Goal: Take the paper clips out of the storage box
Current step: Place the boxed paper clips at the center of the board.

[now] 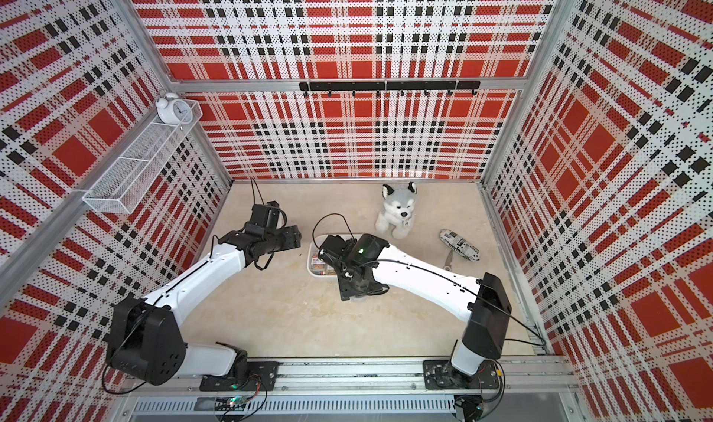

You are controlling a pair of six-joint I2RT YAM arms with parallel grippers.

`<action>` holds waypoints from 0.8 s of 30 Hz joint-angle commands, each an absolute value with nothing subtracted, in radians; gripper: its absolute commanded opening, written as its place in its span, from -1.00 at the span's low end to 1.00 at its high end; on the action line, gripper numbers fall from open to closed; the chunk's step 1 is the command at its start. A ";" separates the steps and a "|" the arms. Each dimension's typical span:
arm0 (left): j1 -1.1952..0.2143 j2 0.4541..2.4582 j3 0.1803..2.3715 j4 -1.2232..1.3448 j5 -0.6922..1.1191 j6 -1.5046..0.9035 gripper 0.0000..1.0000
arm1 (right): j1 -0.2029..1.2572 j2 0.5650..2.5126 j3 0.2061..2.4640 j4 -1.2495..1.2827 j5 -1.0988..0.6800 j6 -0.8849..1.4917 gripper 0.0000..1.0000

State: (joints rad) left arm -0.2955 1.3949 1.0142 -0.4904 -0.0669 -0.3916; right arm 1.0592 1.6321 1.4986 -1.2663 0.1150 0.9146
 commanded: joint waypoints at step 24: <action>-0.276 1.422 1.049 -0.499 -0.055 -0.385 0.50 | 0.973 1.550 1.079 -0.943 0.111 1.009 0.07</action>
State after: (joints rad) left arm -0.2821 1.4078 1.0176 -0.4946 -0.0624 -0.3889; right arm 0.9783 1.5337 1.0939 -1.0050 0.1146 1.0115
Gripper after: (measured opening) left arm 0.750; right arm 0.636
